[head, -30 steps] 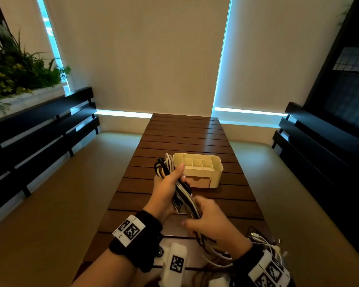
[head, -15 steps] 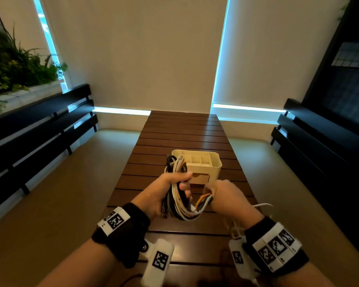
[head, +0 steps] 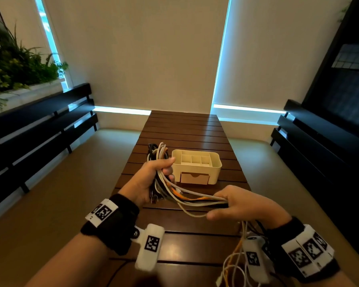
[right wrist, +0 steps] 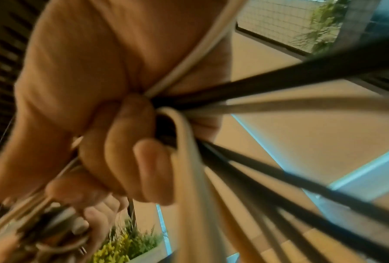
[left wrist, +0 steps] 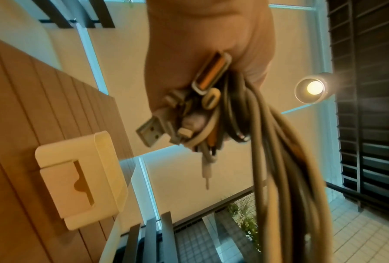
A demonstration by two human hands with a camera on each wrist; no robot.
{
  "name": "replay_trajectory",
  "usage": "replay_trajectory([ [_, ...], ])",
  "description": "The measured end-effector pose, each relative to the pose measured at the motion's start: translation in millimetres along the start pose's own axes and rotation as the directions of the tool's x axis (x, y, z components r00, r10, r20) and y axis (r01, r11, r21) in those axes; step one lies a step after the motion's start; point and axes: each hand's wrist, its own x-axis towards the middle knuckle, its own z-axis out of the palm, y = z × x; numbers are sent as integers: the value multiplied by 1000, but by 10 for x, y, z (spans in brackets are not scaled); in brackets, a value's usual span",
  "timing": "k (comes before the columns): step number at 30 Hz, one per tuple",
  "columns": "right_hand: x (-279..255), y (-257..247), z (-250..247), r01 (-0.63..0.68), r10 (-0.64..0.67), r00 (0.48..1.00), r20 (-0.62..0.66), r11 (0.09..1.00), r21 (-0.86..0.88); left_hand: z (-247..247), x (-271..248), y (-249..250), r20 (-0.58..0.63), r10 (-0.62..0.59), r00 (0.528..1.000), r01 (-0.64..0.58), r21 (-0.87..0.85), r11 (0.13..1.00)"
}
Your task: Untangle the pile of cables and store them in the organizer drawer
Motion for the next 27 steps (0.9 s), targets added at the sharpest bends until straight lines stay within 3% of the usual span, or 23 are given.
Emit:
replay_trajectory([
  [2, 92, -14, 7, -49, 31, 996, -82, 972, -231, 20, -5, -53, 94, -80, 992, 81, -7, 997],
  [5, 185, -99, -16, -126, 35, 984, -173, 827, -548, 77, -20, -202, 154, -233, 960, 208, 163, 965],
  [7, 184, -132, -20, -145, 13, 973, -232, 815, -561, 89, -29, -310, 143, -324, 935, 280, 263, 923],
  [9, 140, -130, -39, -119, -12, 968, -252, 859, -498, 56, -37, -395, 126, -385, 914, 333, 309, 891],
  [13, 120, -79, -44, -67, -27, 980, -198, 890, -452, 14, -66, -525, 124, -420, 899, 362, 328, 872],
  [16, 218, -30, 47, -81, -70, 961, -268, 853, -516, 70, -79, -560, 143, -421, 896, 361, 315, 877],
  [19, 334, 29, 176, -141, -153, 913, -379, 754, -642, 129, -94, -553, 167, -416, 894, 359, 292, 887],
  [22, 424, 130, 316, -229, -247, 828, -503, 671, -706, 200, -109, -543, 135, -425, 895, 371, 306, 877],
  [27, 542, 212, 470, -384, -282, 649, -707, 681, -624, 280, -116, -533, 75, -466, 882, 404, 392, 827],
])
